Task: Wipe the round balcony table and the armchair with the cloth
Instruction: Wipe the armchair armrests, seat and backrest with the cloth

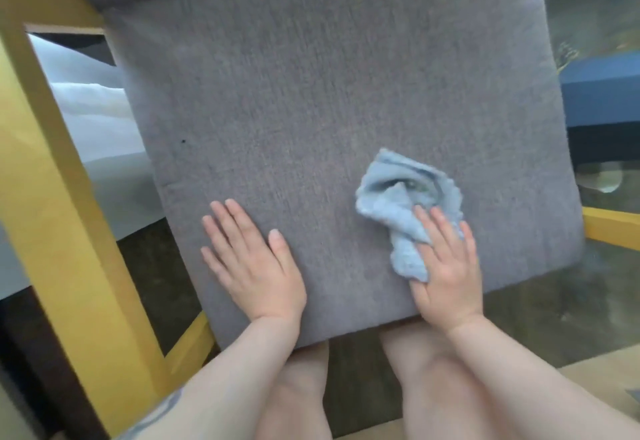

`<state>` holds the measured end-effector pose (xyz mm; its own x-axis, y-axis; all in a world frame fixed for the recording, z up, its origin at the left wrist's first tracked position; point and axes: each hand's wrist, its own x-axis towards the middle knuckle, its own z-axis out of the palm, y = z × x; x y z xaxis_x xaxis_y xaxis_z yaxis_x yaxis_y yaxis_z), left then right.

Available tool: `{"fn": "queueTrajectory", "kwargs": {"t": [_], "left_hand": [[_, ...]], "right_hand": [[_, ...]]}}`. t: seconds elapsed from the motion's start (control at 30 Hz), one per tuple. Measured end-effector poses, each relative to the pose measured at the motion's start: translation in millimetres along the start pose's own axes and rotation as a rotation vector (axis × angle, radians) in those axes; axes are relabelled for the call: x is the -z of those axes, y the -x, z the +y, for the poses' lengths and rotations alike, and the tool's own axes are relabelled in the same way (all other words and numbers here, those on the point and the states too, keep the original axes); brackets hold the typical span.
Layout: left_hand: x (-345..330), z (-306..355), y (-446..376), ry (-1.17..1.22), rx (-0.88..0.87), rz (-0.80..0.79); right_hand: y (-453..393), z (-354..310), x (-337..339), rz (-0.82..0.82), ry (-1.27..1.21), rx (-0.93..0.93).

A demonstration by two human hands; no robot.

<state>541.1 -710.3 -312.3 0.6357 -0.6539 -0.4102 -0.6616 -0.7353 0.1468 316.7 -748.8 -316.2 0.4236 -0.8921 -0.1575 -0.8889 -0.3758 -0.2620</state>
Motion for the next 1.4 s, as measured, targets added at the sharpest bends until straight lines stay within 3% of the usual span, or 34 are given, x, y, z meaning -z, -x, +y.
{"fn": "queueTrajectory", "kwargs": {"t": [0.1,0.13,0.17,0.23,0.3,0.33,0.37,0.4,0.47,0.57,0.63,0.7,0.83,0.9,0.97,1.03,1.1,1.17,1.3,1.4], "left_hand": [[-13,34,8,-0.051,-0.191,-0.056],[-16,44,7,-0.061,-0.237,-0.070],[-17,52,5,-0.068,-0.266,-0.087],[-11,60,-2,-0.081,-0.334,-0.143],[0,55,-13,-0.121,-0.461,-0.193],[5,50,-19,-0.146,-0.524,-0.208],[11,47,-27,-0.175,-0.573,-0.222],[15,47,-35,-0.206,-0.602,-0.231],[23,57,-51,-0.243,-0.610,-0.228],[27,85,-74,-0.204,-0.550,-0.225],[27,101,-84,-0.191,-0.491,-0.196],[27,111,-92,-0.144,-0.471,-0.182],[27,106,-98,-0.126,-0.485,-0.197],[34,104,-96,-0.100,-0.493,-0.235],[48,104,-93,-0.082,-0.490,-0.302],[71,108,-90,-0.103,-0.484,-0.326],[106,115,-89,-0.090,-0.466,-0.279],[150,127,-88,-0.051,-0.470,-0.200],[253,156,-100,0.054,-0.531,0.007],[330,167,-115,0.137,-0.560,0.189]], "right_hand": [[-33,-20,-4,0.191,0.034,-0.677],[-47,-41,-9,0.194,0.016,-0.758],[-58,-61,-11,0.155,-0.006,-0.680],[-64,-72,-13,0.007,-0.037,-0.214],[-67,-28,-1,-0.117,-0.021,0.220],[-72,2,8,-0.139,0.028,0.331],[-77,30,17,-0.146,0.073,0.328],[-82,52,25,-0.128,0.086,0.216],[-102,62,33,-0.039,0.049,-0.199],[-166,11,30,0.079,-0.062,-0.782],[-219,-23,26,0.075,-0.154,-0.889],[-262,-48,14,0.039,-0.107,-0.576],[-287,-54,11,-0.243,-0.124,0.313],[-267,-14,20,-0.316,-0.146,0.508],[-242,29,42,-0.369,-0.140,0.431],[-219,50,77,-0.415,-0.194,0.183],[-208,42,116,-0.500,-0.240,-0.082],[-210,20,157,-0.488,-0.321,-0.220],[-237,-29,251,-0.297,-0.522,-0.235],[-263,-69,319,-0.141,-0.550,-0.079]]}}
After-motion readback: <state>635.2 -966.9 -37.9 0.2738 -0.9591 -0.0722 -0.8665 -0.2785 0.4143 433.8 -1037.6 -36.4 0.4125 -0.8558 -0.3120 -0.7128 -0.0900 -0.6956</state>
